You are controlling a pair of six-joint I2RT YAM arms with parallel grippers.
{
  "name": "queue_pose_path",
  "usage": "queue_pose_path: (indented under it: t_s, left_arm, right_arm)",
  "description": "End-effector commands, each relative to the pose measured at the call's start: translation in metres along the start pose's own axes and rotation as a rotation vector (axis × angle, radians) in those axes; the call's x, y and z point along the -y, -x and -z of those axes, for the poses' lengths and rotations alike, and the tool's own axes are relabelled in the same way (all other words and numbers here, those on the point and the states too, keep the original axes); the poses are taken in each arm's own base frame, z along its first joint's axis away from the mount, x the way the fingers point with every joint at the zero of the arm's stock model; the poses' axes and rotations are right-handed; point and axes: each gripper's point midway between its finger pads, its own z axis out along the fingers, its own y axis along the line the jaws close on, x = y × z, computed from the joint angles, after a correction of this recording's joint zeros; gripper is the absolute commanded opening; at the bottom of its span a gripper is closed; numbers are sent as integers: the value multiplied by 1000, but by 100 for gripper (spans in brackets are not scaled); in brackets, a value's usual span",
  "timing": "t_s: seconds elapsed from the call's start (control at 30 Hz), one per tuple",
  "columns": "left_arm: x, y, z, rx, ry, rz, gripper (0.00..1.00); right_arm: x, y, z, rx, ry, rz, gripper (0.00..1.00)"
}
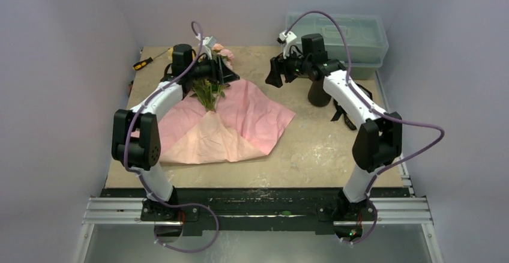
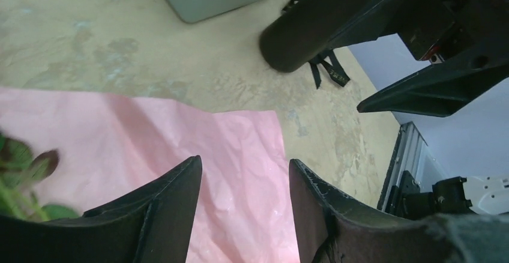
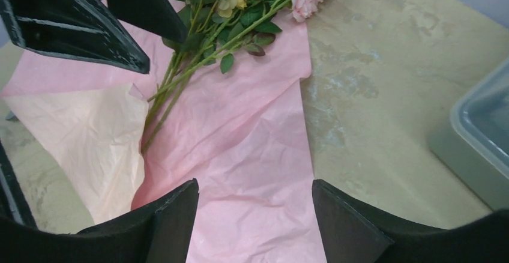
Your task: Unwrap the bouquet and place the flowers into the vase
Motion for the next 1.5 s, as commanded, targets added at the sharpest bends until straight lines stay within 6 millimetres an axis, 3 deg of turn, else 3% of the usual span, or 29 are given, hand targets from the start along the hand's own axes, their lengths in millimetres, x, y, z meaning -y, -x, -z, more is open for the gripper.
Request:
queue_pose_path:
  t_s: [0.0,0.13,0.27,0.47,0.7,0.8,1.2,1.37,1.47]
  left_arm:
    - [-35,-38,35,-84,134,26,52]
    - [-68,-48,72,-83,226,85,49]
    - [-88,-50,97,-92,288,89,49]
    - [-98,-72,110,-159,339,82,46]
    - [-114,-90,118,-195,390,69,47]
    - [-121,-95,117,-206,409,78,49]
    - [-121,-125,123,-255,467,181,46]
    - [-84,-138,118,-314,323,152,41]
    - [-56,-150,127,-389,245,85,39]
  right_arm:
    - [-29,14,-42,23,131,-2,72]
    - [-51,-4,-88,-49,217,-30,62]
    - [-54,-23,-124,-95,250,-57,51]
    - [-48,-67,-163,-193,261,-149,34]
    - [-44,-147,-160,-385,268,-147,25]
    - [-41,-162,-159,-417,254,-141,25]
    - [-20,-185,-164,-471,228,-127,24]
    - [-13,-188,-166,-476,215,-97,23]
    - [-9,-187,-166,-480,205,-101,24]
